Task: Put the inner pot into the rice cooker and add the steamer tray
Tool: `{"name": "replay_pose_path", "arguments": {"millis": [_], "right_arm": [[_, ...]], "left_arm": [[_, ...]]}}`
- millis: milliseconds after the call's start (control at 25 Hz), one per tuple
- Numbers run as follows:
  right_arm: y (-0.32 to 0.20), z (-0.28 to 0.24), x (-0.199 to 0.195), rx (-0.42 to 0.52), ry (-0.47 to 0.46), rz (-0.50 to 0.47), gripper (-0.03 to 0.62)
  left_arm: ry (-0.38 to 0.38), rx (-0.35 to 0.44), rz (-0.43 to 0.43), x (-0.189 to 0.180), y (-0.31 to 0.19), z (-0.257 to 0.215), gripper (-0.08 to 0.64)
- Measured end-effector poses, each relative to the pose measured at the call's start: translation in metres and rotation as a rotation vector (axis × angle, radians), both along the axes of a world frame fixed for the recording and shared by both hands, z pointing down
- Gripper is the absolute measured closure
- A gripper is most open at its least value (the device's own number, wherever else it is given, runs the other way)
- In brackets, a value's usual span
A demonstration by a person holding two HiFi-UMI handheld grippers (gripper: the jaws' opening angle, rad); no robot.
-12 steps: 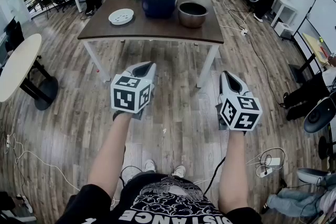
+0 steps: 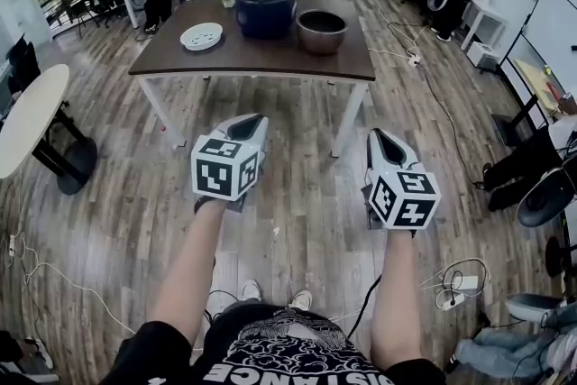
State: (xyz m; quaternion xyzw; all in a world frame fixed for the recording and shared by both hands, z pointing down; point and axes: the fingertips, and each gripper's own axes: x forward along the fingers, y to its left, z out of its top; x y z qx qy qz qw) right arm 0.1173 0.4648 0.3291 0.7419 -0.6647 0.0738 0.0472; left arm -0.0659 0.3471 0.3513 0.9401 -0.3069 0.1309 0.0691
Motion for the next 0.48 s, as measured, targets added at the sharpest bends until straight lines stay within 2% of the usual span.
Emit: {"name": "replay_pose_path", "arguments": {"millis": [160, 480], "right_arm": [[0.001, 0.003, 0.008, -0.008, -0.012, -0.028, 0.555], [0.004, 0.007, 0.024, -0.014, -0.038, -0.061, 0.494]], "left_arm": [[0.005, -0.005, -0.005, 0.013, 0.003, -0.002, 0.543], [0.003, -0.016, -0.034, 0.029, 0.009, -0.001, 0.459]]}}
